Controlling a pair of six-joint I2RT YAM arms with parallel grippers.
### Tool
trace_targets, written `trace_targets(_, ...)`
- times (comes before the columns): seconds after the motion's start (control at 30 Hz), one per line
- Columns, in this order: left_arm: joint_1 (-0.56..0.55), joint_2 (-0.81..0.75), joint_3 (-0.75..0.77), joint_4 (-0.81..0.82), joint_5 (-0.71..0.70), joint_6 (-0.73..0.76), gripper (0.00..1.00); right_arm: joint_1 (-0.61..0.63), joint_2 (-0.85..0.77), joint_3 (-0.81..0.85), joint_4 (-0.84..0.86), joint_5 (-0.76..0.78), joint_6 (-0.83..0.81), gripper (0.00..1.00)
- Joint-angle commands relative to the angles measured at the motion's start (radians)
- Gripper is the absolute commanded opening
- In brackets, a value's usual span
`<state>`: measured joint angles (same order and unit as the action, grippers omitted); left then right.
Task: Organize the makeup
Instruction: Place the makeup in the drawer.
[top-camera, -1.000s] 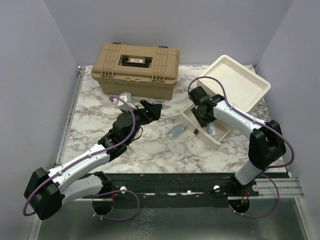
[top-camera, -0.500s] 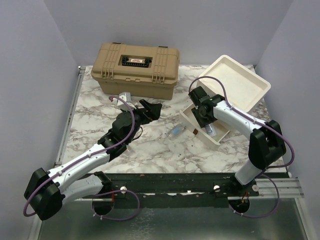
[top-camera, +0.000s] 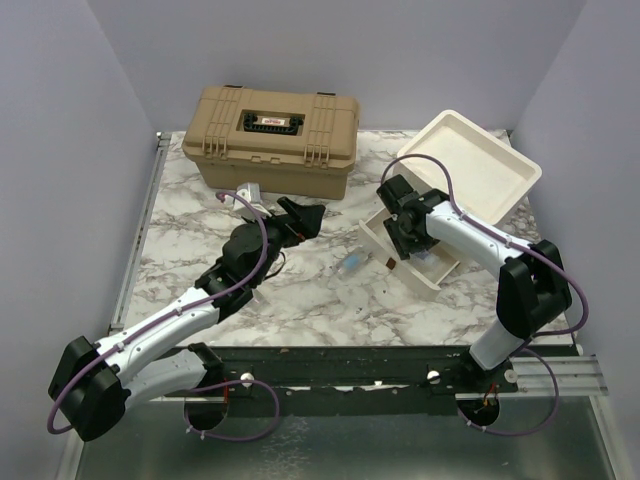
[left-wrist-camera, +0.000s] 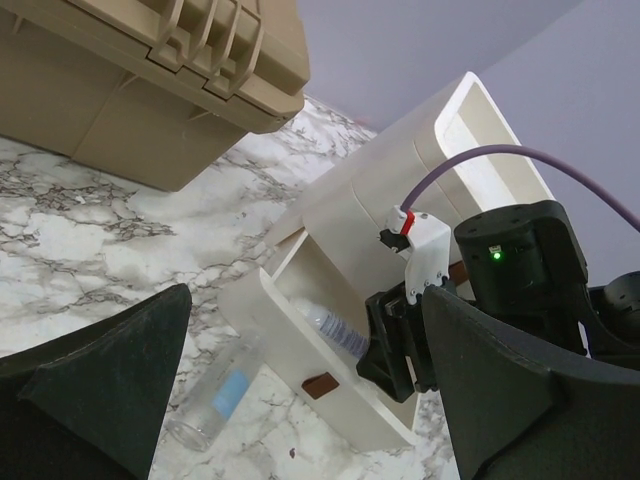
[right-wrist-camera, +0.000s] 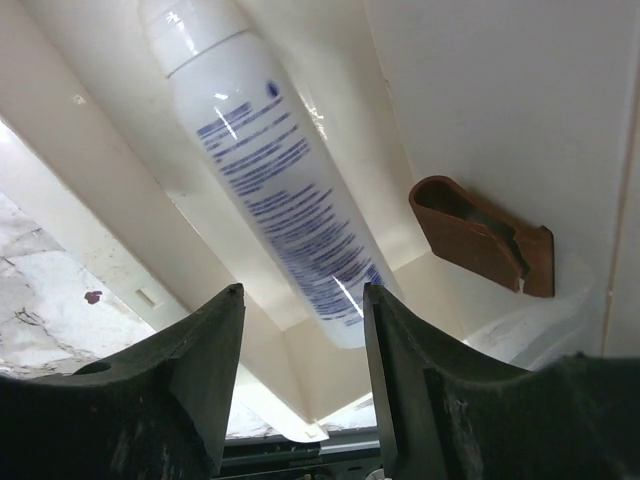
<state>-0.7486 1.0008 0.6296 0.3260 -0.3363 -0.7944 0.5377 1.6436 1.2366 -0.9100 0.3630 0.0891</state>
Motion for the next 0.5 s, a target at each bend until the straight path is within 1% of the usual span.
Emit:
trace_targets(0.0, 0.006, 0.005, -0.01, 0.022, 0.028, -0.012, 0.99, 0.006, 0.007, 0.019, -0.029, 0.031, 0.039, 0.56)
trace_targets(0.07, 0.007, 0.003, -0.013, 0.023, 0.028, -0.014, 0.99, 0.008, 0.003, 0.024, -0.029, 0.041, 0.042, 0.56)
trace_targets(0.13, 0.008, 0.001, -0.014, 0.023, 0.028, -0.015, 0.99, 0.007, -0.015, 0.031, -0.02, 0.018, 0.033, 0.56)
trace_targets(0.2, 0.009, -0.002, -0.018, 0.025, 0.024, -0.019, 0.99, 0.006, -0.042, 0.038, 0.004, -0.018, 0.031, 0.53)
trace_targets(0.27, 0.009, -0.004, -0.022, 0.024, 0.024, -0.021, 0.99, 0.006, -0.077, 0.036, 0.041, -0.071, 0.023, 0.48)
trace_targets(0.33, 0.008, -0.005, -0.023, 0.024, 0.025, -0.023, 0.99, 0.007, -0.109, 0.034, 0.076, -0.106, 0.04, 0.39)
trace_targets(0.47, 0.01, -0.005, -0.032, 0.024, 0.031, -0.024, 0.99, 0.008, -0.146, 0.01, 0.143, -0.17, 0.063, 0.27)
